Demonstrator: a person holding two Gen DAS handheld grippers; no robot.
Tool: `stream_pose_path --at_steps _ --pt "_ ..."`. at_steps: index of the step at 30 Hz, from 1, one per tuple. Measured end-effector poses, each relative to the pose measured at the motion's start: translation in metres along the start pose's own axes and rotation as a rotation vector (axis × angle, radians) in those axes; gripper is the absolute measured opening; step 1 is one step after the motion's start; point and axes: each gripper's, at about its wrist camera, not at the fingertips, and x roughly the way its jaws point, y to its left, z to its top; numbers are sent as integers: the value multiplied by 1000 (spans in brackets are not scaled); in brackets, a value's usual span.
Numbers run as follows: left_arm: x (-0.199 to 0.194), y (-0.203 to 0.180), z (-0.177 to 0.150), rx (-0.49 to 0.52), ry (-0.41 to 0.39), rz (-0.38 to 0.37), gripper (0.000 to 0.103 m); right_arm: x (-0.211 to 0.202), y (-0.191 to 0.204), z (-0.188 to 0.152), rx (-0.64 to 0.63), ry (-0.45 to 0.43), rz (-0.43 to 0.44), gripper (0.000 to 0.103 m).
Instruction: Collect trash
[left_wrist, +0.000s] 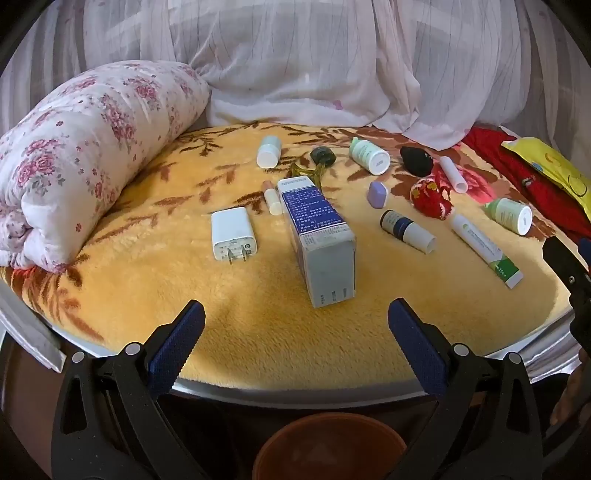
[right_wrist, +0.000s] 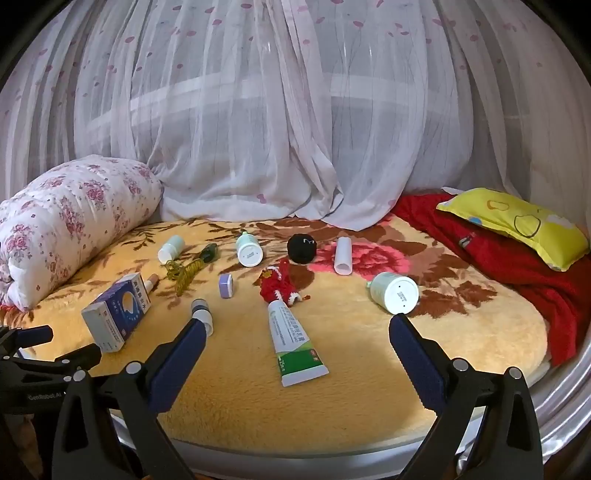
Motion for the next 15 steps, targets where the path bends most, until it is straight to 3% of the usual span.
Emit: stream_pose_path --at_steps 15 --pt "0 0 0 -9 -9 -3 97 -1 3 -1 -3 -2 -3 98"
